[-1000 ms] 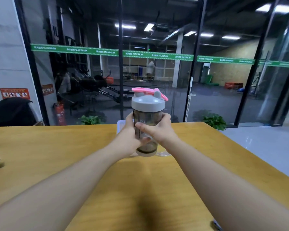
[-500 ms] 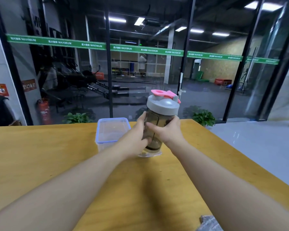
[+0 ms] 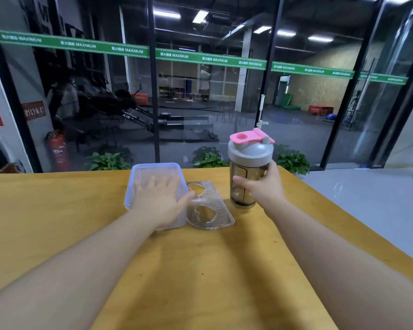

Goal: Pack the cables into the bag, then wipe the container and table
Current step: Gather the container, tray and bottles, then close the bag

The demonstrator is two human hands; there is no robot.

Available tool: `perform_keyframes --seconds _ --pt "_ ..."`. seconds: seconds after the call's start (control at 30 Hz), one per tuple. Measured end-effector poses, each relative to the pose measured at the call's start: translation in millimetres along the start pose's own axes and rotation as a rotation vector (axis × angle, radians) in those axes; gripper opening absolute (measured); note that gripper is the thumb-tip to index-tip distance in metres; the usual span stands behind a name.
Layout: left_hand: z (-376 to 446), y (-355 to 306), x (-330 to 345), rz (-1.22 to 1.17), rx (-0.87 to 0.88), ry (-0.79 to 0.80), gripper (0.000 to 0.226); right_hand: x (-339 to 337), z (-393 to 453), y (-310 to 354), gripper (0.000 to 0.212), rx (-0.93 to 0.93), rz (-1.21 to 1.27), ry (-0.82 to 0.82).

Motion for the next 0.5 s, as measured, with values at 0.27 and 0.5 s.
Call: perform_keyframes --seconds 0.27,0.5 --pt "-0.8 -2.1 4.7 0.068 0.010 0.073 0.073 14.7 26.8 -23.1 0.070 0.106 0.066 -0.028" --pt "1.2 -3.3 5.0 0.083 0.036 0.048 0.071 31.8 40.3 -27.1 0.075 0.118 0.049 -0.006"
Point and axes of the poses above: each hand's wrist, its own z-axis towards the middle knuckle, its own x-axis out of the palm, y = z × x, the point moved 10 cm from there along z, towards the middle knuckle, and after that the axes turned 3 degrees about z, right-handed, at the moved point
